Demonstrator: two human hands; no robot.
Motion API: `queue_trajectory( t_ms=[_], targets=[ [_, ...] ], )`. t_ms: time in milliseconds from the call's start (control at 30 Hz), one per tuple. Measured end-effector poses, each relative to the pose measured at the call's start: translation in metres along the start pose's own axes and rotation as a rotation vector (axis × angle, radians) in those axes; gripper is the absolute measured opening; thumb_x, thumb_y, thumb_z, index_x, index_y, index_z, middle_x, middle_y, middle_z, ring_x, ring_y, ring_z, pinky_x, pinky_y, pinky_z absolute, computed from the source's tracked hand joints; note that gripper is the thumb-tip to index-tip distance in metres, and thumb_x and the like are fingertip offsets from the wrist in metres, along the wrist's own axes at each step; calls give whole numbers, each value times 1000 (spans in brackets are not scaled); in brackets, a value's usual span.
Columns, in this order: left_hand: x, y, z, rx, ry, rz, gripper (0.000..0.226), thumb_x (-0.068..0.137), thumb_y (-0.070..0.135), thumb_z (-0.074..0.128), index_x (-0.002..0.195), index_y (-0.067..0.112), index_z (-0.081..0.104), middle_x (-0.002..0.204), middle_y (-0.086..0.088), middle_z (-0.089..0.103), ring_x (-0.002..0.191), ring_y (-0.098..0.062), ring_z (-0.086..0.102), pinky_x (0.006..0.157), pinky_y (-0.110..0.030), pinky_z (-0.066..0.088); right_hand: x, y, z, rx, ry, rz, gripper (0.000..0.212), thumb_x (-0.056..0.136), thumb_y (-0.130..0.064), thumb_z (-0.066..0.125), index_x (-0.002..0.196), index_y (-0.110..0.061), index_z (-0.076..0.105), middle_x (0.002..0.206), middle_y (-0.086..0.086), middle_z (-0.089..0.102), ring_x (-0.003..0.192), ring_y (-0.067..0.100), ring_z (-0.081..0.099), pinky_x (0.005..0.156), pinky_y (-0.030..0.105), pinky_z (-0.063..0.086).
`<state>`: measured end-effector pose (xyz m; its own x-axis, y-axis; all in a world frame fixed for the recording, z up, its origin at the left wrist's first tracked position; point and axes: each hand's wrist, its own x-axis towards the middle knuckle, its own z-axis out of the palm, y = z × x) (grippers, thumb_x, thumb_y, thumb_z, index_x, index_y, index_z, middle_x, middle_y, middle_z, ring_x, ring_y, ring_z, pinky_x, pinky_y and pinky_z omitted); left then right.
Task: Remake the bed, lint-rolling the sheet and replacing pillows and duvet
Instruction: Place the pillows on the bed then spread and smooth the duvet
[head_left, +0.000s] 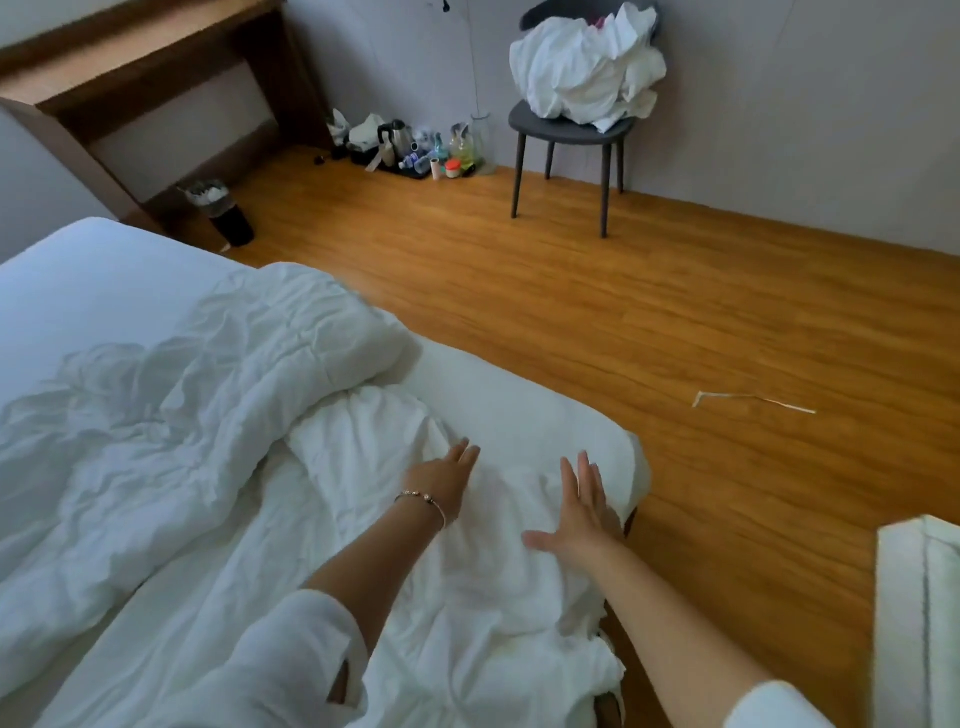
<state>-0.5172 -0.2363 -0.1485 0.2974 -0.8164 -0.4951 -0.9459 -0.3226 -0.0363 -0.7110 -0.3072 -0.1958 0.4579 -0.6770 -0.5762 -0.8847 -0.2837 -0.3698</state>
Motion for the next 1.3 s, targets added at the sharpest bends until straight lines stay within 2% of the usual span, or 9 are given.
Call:
queue_trajectory(
  t_ms=[233, 333, 433, 600, 700, 833, 933, 1033, 1300],
  targets=[
    [45, 10, 11, 262, -178, -57, 122, 77, 33, 78, 150, 30, -21, 161, 4, -14, 113, -24, 60, 89, -32, 50, 19, 26, 17, 248, -124, 140, 136, 71, -57, 78, 147, -35, -32, 164, -3, -9, 150, 31, 8, 113, 46, 28],
    [48, 6, 7, 264, -314, -103, 100, 77, 49, 74, 153, 21, 15, 158, -1, 24, 125, -24, 52, 98, -33, 45, 26, 26, 6, 158, -158, 141, 107, 74, -67, 69, 154, -31, 8, 154, -1, 35, 135, 26, 43, 100, 36, 42],
    [46, 8, 12, 131, -408, -68, 53, 88, 48, 60, 128, 15, 55, 134, -6, 56, 120, -27, 55, 100, -36, 47, 30, 33, -19, 11, -72, 62, 55, 80, -73, 53, 116, -32, 58, 114, -5, 66, 103, 20, 62, 77, 31, 46],
    [84, 71, -54, -388, 377, 27, 19, 94, 18, 53, 108, 6, 52, 107, -14, 48, 86, -40, 60, 70, -45, 49, 60, 98, -124, 210, 447, 242, 40, 81, -68, 57, 89, -29, 59, 97, -1, 68, 91, 30, 64, 71, 33, 44],
    [129, 131, -114, -535, 519, 164, 20, 90, 8, 56, 109, 3, 54, 110, -16, 47, 80, -40, 59, 70, -47, 49, 94, 136, -186, 308, 526, 321, 43, 82, -63, 61, 100, -24, 64, 105, 4, 69, 98, 34, 64, 76, 36, 48],
    [187, 157, -100, -598, 325, 19, 56, 90, 19, 64, 140, 19, 37, 157, -7, 10, 119, -32, 52, 97, -44, 45, 133, 163, -191, 203, 210, 368, 71, 89, -42, 65, 149, -21, 33, 154, 9, 26, 130, 35, 46, 96, 42, 46],
    [207, 151, -52, -367, 107, -328, 88, 91, 46, 57, 153, 30, -3, 156, -4, -29, 148, -32, -4, 115, -60, 14, 153, 158, -159, 153, -111, 36, 88, 92, -22, 61, 155, -39, 2, 161, -12, -14, 148, 25, 21, 101, 38, 42],
    [196, 146, -10, -557, -97, -726, 99, 80, 74, 48, 147, 44, -17, 155, 1, -34, 143, -33, -26, 109, -71, 5, 166, 133, -134, -26, -416, -258, 78, 97, -20, 50, 154, -45, 2, 158, -21, -14, 151, 18, -3, 118, 43, 23],
    [192, 141, -16, -625, -290, -733, 114, 65, 74, 65, 145, 53, -14, 157, 6, -26, 144, -28, -24, 107, -71, 10, 193, 114, -172, -535, -707, -402, 81, 93, -6, 38, 152, -50, 2, 164, -12, -5, 148, 28, 14, 114, 47, 26]
  ],
)
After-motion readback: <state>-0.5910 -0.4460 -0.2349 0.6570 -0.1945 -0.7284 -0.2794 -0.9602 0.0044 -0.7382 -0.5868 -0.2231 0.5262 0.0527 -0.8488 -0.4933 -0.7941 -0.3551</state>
